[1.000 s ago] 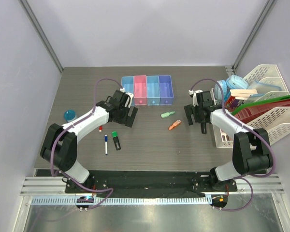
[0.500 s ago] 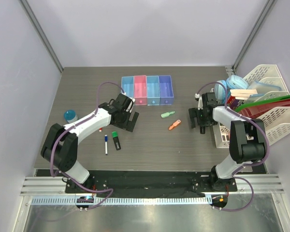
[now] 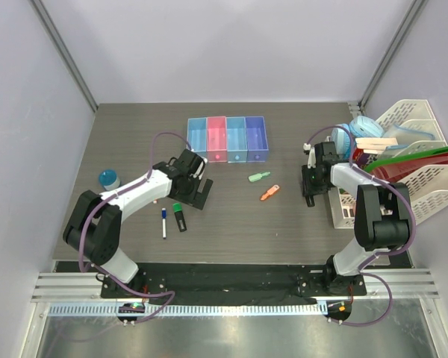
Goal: Sort the stationery into containers
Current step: Pick up the pen from the center of the board, then place the pen in the storage box.
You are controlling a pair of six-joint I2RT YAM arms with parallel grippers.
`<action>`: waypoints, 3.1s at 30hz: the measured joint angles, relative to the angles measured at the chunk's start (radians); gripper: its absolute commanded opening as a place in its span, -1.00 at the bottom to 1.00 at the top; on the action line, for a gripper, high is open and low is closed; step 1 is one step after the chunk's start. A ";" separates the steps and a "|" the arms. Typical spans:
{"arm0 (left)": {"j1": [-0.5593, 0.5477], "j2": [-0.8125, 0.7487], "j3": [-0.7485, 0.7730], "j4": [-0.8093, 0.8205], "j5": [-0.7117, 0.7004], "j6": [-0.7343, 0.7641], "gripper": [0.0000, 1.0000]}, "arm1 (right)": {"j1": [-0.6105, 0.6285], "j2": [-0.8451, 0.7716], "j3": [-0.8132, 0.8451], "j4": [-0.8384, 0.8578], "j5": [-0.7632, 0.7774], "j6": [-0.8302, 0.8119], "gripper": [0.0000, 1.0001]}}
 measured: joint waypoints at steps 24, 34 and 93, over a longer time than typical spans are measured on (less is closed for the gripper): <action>0.000 0.005 -0.100 0.011 0.019 -0.069 1.00 | 0.000 0.000 0.000 0.000 -0.005 0.002 -0.78; 0.002 0.049 -0.099 0.017 0.032 -0.077 0.06 | 0.000 -0.001 0.000 0.001 -0.008 0.006 -0.78; 0.079 0.711 1.094 0.122 0.240 -0.024 -1.00 | 0.201 0.227 0.644 -0.007 -0.223 0.009 -0.81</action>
